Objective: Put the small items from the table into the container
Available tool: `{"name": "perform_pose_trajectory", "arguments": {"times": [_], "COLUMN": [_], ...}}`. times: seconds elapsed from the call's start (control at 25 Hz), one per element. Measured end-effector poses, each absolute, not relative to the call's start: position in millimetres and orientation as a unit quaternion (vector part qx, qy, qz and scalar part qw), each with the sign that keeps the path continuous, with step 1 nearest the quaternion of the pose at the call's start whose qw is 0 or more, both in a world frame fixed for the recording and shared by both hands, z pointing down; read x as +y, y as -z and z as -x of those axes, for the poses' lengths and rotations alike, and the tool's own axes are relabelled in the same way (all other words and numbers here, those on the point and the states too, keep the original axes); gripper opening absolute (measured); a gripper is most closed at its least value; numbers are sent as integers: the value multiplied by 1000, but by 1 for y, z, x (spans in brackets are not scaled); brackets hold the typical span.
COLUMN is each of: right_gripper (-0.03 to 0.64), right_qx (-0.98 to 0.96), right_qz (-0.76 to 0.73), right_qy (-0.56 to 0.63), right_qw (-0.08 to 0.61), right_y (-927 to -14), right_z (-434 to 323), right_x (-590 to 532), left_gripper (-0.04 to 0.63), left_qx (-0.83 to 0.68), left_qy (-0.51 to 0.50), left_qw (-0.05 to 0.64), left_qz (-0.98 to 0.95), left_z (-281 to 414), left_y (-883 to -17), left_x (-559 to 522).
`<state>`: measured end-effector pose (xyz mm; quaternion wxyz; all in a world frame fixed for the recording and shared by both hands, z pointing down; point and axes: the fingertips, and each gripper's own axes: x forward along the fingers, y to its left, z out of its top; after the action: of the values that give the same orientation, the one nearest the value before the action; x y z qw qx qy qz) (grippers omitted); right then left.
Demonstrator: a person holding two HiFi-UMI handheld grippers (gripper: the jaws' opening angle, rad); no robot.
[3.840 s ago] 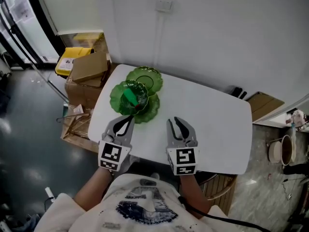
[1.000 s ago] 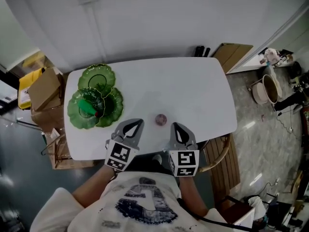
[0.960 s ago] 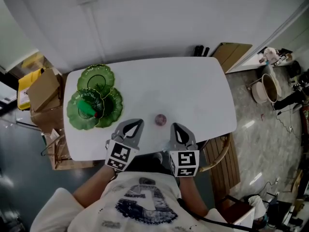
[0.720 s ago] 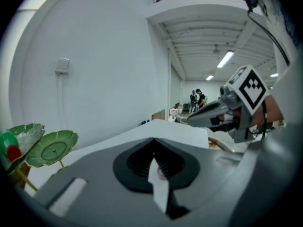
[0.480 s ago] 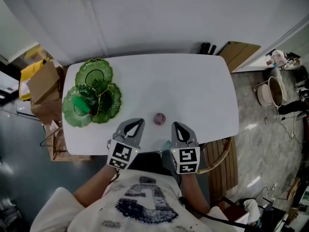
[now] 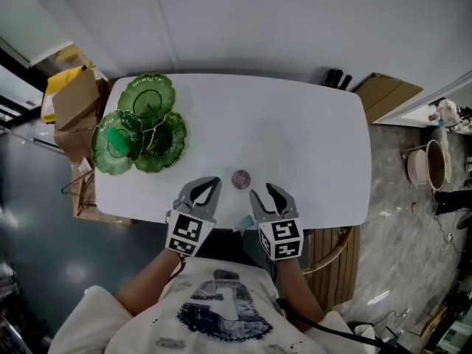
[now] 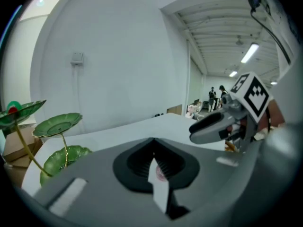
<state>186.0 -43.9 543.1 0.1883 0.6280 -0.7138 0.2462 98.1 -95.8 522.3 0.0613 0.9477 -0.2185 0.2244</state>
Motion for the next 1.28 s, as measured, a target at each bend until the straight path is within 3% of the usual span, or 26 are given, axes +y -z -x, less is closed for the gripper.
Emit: {"name": "perform_pose_trajectory", "arguments": {"times": [0.16, 0.28, 0.4, 1.28], "right_gripper": [238, 350, 374, 388], "right_qx": [-737, -748, -754, -751], "right_qz": [-592, -570, -555, -501], "right_qy": [-256, -268, -271, -298], "right_qw": [203, 212, 225, 309], "right_y": [-562, -580, -598, -694], "right_z": [-183, -182, -179, -155], "right_x": [-49, -53, -58, -89], "left_gripper": [-12, -12, -12, -12], "left_qx": [-248, -265, -277, -268], "left_qy": [-230, -234, -240, -284], "left_qw": [73, 83, 93, 124], "left_qz": [-938, -932, -926, -912], "left_z": [-100, -100, -98, -95], "left_y": [-533, -542, -552, -615], "left_x": [-96, -96, -96, -133]}}
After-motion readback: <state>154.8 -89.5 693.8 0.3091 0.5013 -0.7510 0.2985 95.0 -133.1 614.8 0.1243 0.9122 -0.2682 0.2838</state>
